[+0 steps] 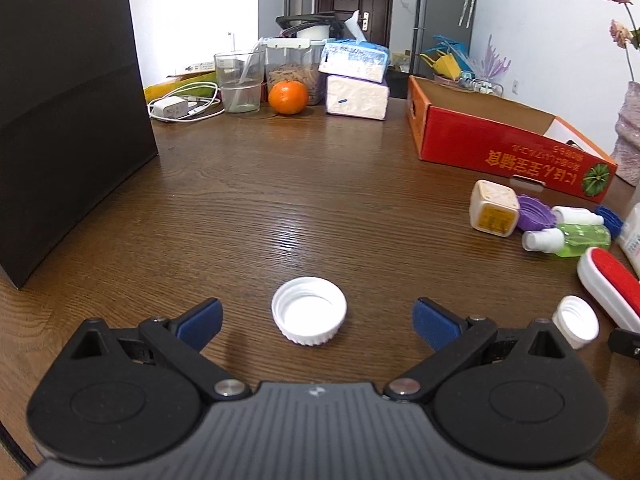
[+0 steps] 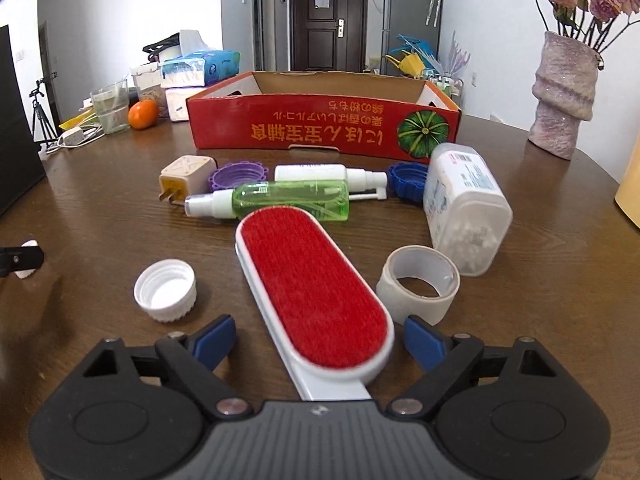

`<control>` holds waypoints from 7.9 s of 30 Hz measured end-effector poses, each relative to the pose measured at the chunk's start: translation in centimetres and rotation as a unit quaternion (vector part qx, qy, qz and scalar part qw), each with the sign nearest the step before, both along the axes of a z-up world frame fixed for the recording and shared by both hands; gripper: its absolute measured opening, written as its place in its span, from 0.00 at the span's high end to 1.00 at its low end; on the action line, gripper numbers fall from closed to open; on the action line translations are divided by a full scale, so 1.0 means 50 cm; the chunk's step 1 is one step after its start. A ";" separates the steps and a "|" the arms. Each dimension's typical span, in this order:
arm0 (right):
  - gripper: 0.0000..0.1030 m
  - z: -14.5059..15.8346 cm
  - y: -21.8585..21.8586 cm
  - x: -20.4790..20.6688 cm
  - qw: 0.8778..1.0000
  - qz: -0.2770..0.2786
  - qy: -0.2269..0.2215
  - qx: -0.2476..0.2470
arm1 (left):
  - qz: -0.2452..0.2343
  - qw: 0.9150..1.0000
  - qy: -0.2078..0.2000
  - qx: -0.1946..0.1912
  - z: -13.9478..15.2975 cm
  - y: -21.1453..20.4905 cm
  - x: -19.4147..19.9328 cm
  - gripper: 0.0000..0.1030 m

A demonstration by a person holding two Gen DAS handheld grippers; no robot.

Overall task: Organize rigid objects
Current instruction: 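Reach the left tool to the white bottle cap while the right tool reaches the lint brush, then close the left tool on the cap while the right tool grips the lint brush, then carry the cap and lint brush over the red box and release both, then withdraw both open tools from the box back toward the table items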

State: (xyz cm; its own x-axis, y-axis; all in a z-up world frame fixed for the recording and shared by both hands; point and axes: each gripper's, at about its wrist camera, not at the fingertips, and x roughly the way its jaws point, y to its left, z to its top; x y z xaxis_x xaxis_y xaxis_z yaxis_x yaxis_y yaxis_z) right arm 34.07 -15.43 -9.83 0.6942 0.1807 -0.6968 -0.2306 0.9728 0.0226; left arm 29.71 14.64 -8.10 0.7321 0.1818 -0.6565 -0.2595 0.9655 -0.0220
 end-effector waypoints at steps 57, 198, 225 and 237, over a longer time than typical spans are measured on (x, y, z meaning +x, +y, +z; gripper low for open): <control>0.46 0.073 -0.012 -0.039 0.995 0.045 -0.079 0.051 | -0.042 0.998 -0.054 -0.016 0.097 -0.107 -0.007 0.60; 0.00 0.216 -0.078 0.374 0.986 -0.011 -0.161 0.051 | -0.045 0.994 -0.092 0.024 0.174 -0.239 0.432 0.00; 0.00 0.216 -0.130 0.154 0.984 -0.026 -0.167 0.050 | -0.054 0.993 -0.102 0.006 0.183 -0.269 0.206 0.00; 0.00 0.176 -0.145 0.066 0.988 -0.023 -0.147 0.043 | -0.062 0.995 -0.078 0.007 0.144 -0.290 0.126 0.00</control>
